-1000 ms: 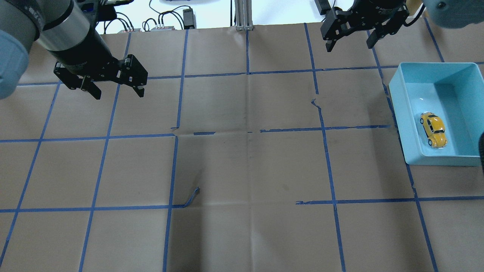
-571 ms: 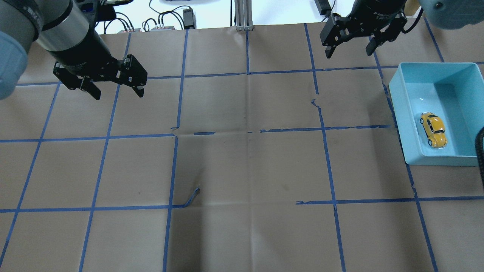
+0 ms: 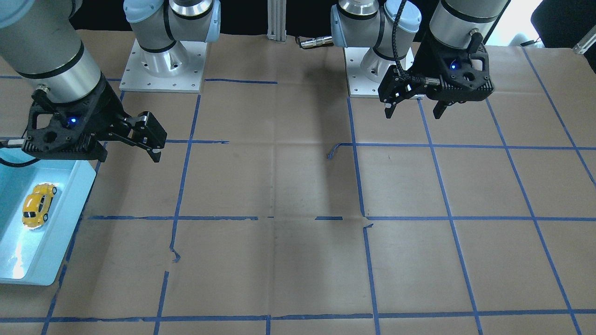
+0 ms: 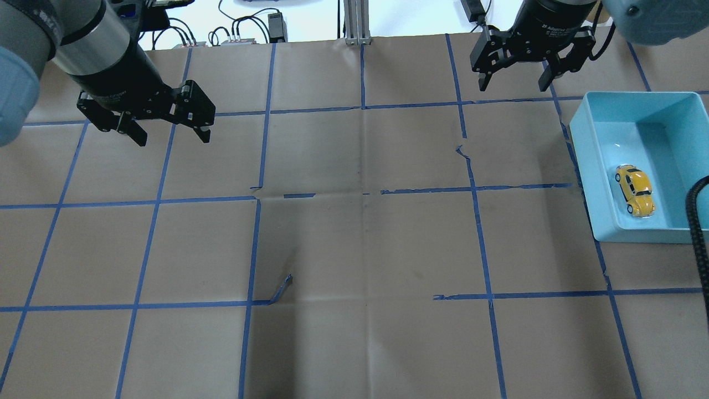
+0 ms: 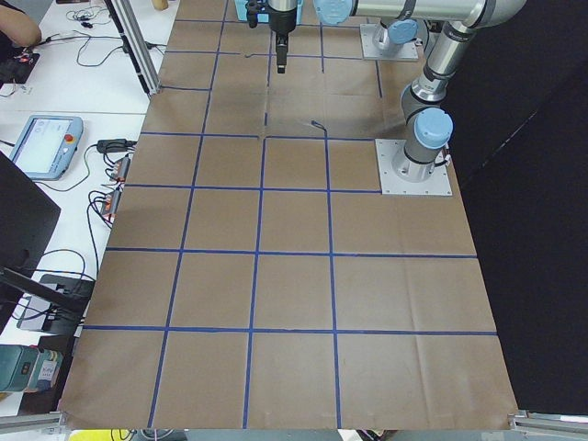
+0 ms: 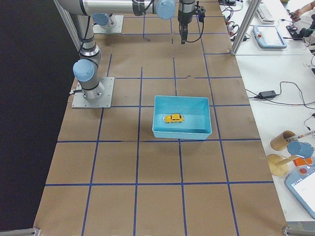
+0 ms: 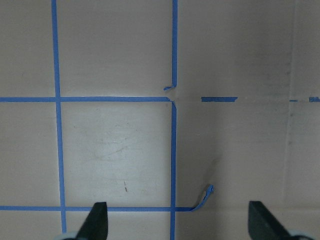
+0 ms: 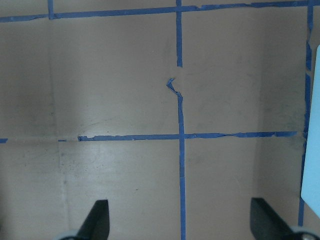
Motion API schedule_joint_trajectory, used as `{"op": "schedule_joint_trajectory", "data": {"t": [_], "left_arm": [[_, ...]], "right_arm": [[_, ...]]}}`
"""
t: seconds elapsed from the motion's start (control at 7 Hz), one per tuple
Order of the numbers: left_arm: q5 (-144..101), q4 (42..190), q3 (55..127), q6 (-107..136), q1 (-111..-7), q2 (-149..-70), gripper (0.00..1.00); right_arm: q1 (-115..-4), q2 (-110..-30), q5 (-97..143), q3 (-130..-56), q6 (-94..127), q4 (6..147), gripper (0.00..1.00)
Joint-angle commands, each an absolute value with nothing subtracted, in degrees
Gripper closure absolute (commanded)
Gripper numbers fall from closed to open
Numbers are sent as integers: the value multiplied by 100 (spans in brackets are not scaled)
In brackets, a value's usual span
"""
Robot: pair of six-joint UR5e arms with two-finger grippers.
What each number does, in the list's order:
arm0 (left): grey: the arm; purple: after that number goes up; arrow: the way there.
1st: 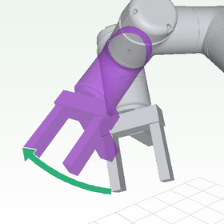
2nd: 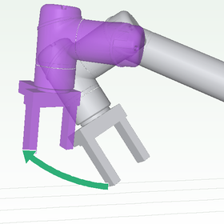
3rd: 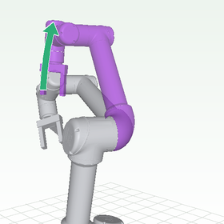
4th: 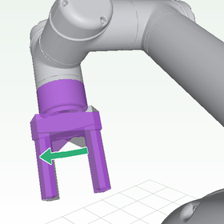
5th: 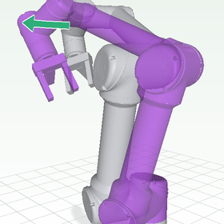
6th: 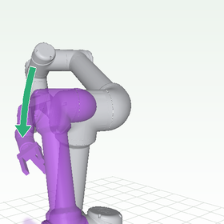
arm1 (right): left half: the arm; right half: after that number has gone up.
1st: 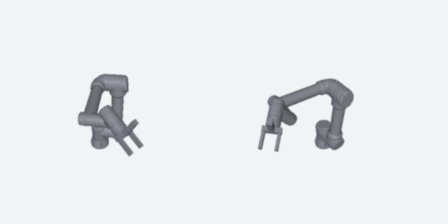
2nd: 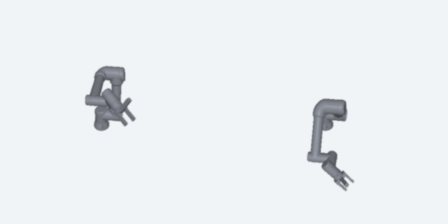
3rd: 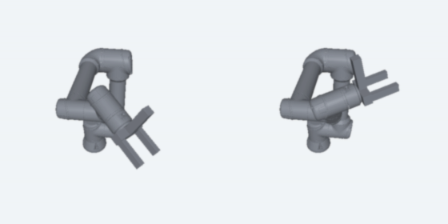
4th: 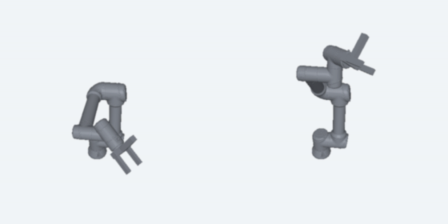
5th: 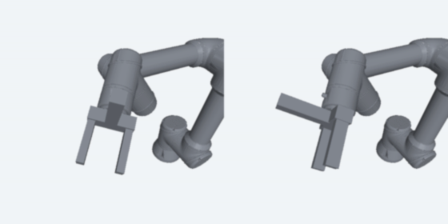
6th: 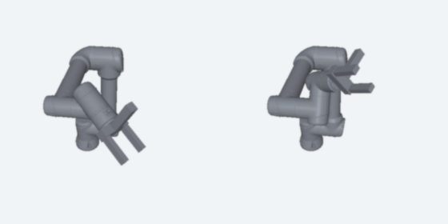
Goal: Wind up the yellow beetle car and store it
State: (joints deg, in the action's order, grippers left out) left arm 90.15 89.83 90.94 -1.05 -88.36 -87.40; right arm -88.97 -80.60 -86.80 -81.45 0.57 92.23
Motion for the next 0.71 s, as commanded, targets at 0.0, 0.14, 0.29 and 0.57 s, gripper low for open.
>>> {"op": "schedule_joint_trajectory", "data": {"t": [0.0,0.14,0.29,0.57], "left_arm": [[9009,8982,9097,-105,-8842,-8736,0],[9017,8982,9097,-105,-8842,-8728,0],[9009,8982,9097,-105,-8842,-8728,0],[9018,8982,9097,-106,-8833,-8728,0]], "right_arm": [[-8895,-7989,-8666,-8147,62,9220,0],[-8895,-7981,-8692,-8113,62,9220,0],[-8895,-7989,-8762,-8130,140,9185,0],[-8895,-8007,-8772,-8077,325,9149,0]]}}
